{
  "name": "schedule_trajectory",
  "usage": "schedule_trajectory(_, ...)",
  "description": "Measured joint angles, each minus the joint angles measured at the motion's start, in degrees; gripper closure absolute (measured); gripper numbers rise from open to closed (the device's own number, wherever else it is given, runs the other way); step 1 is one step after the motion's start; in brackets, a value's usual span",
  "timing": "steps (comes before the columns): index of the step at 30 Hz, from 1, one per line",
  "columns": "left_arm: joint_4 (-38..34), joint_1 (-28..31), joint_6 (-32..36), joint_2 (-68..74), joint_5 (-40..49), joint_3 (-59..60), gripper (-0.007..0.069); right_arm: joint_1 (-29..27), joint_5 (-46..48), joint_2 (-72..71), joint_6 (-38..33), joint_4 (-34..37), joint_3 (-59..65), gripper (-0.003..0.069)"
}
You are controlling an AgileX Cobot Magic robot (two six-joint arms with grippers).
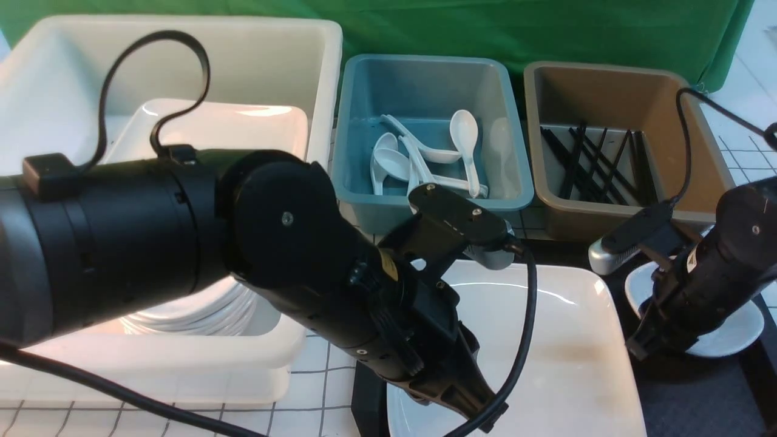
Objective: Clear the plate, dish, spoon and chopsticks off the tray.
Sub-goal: Use the right arm to grab a small plate from the dinner plate, then use the right arm to put the small plate into the large storage box on the left
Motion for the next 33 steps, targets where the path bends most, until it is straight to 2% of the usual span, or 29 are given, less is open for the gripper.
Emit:
schedule_trajectory(3, -0.3, 0.0, 0.0, 0.0, -1.4, 0.0, 0.0627, 0.2, 2.8, -1.7, 0.1, 0.2, -0.7, 0.0508)
schedule_trajectory(7, -2.4, 0.0, 0.0, 0.0, -6.7, 0.0, 0.0627, 1.7, 7.3, -8.2, 1.0, 0.6, -2.0, 0.0606)
schedule_trajectory(13, -3.7, 0.0, 1.0, 0.0, -14.8, -0.6, 0.0627, 5.9, 12.9, -18.0, 1.9, 4.6, -5.5, 0.0619)
schedule_trajectory(16, -3.2, 0.4, 1.4, 0.0, -14.9, -2.0, 0.0627, 7.7, 13.4, -21.0, 1.9, 7.5, -8.3, 0.0620)
schedule_trajectory(17, -2.2, 1.9, 0.7, -0.3, -13.6, -4.6, 0.0627, 9.6, 13.5, -22.6, 1.6, 11.8, -11.7, 0.0620)
schedule_trajectory(18, -2.2, 1.9, 0.6, -0.4, -13.6, -4.9, 0.0627, 10.1, 13.5, -22.8, 1.3, 12.3, -12.1, 0.0620)
schedule_trajectory(20, 1.4, 6.1, -1.4, -2.3, -10.3, -9.4, 0.0627, 13.9, 13.6, -23.3, -1.7, 18.4, -16.9, 0.0620)
schedule_trajectory(21, 1.7, 6.5, -1.4, -2.3, -10.0, -9.4, 0.0627, 14.2, 13.6, -23.2, -1.9, 18.9, -17.3, 0.0620)
schedule_trajectory(22, 4.5, 9.9, -2.7, -4.5, -7.7, -11.4, 0.0627, 17.3, 13.4, -22.7, -3.3, 21.4, -20.0, 0.0620)
schedule_trajectory(23, 4.9, 10.4, -3.1, -4.8, -7.3, -11.8, 0.0627, 17.7, 13.4, -22.5, -3.4, 21.8, -20.7, 0.0620)
schedule_trajectory(24, 7.7, 14.5, -4.7, -7.3, -4.9, -12.7, 0.0627, 21.0, 13.1, -21.2, -3.8, 22.8, -23.1, 0.0620)
schedule_trajectory(25, 8.1, 15.0, -4.9, -7.6, -4.6, -12.8, 0.0627, 21.8, 13.1, -21.0, -3.9, 22.9, -23.8, 0.0620)
schedule_trajectory(28, 11.8, 25.0, -6.9, -13.4, 2.1, -12.7, 0.0627, 27.8, 12.8, -16.2, -3.9, 23.5, -29.4, 0.0620)
schedule_trajectory(33, 11.6, 39.2, -7.5, -23.3, 7.7, -9.1, 0.0627, 35.8, 11.6, -4.9, -3.9, 23.5, -39.7, 0.0620)
